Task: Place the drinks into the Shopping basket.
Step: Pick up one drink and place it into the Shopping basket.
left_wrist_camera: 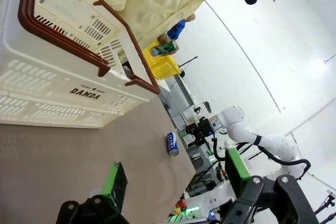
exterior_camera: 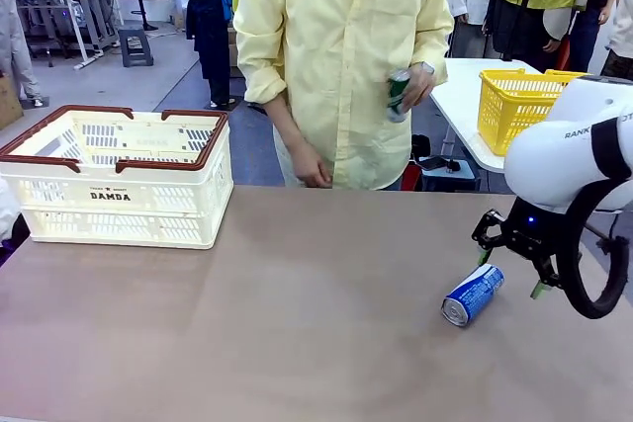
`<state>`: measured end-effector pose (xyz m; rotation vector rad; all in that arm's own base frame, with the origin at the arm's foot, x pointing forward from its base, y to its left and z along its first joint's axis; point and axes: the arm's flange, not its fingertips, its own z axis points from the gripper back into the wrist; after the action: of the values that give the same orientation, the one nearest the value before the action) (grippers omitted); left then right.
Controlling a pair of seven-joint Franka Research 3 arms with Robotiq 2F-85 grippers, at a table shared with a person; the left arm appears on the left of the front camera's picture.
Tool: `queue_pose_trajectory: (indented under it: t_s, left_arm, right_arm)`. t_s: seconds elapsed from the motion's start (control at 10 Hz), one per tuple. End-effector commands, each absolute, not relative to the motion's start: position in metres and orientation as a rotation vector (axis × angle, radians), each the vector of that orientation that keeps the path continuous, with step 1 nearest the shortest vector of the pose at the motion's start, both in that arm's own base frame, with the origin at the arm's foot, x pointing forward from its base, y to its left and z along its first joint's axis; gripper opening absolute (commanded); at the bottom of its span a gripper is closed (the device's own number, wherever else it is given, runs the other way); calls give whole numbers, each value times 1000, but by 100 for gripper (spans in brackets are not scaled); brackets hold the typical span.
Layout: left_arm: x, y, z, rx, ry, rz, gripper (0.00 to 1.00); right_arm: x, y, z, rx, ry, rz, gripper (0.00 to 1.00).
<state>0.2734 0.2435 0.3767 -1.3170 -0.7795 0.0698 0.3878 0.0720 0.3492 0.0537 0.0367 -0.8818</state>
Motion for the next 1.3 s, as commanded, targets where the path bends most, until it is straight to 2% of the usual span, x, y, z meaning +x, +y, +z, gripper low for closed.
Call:
queue_pose_trajectory:
  t_s: [0.0, 0.2, 0.4, 1.0, 1.1, 1.2]
  left_arm:
    - [271, 243, 379, -1331, -789, 58, 100]
    - [271, 243, 379, -1331, -789, 58, 100]
    - [271, 243, 379, -1331, -789, 58, 100]
    - [271, 243, 379, -1331, -789, 58, 100]
    - [271, 243, 379, -1331, -789, 58, 100]
    - [271, 243, 379, -1331, -789, 58, 100]
  right_arm:
    - [391, 80, 349, 111, -16, -919, 100]
    - [392, 87, 345, 83, -2, -896, 100]
    - [399, 93, 335, 139, -25, -849, 100]
    - [413, 102, 295, 90, 50, -841, 100]
    - [411, 100, 295, 85, 75, -831, 41]
    - [412, 98, 296, 80, 67, -836, 0]
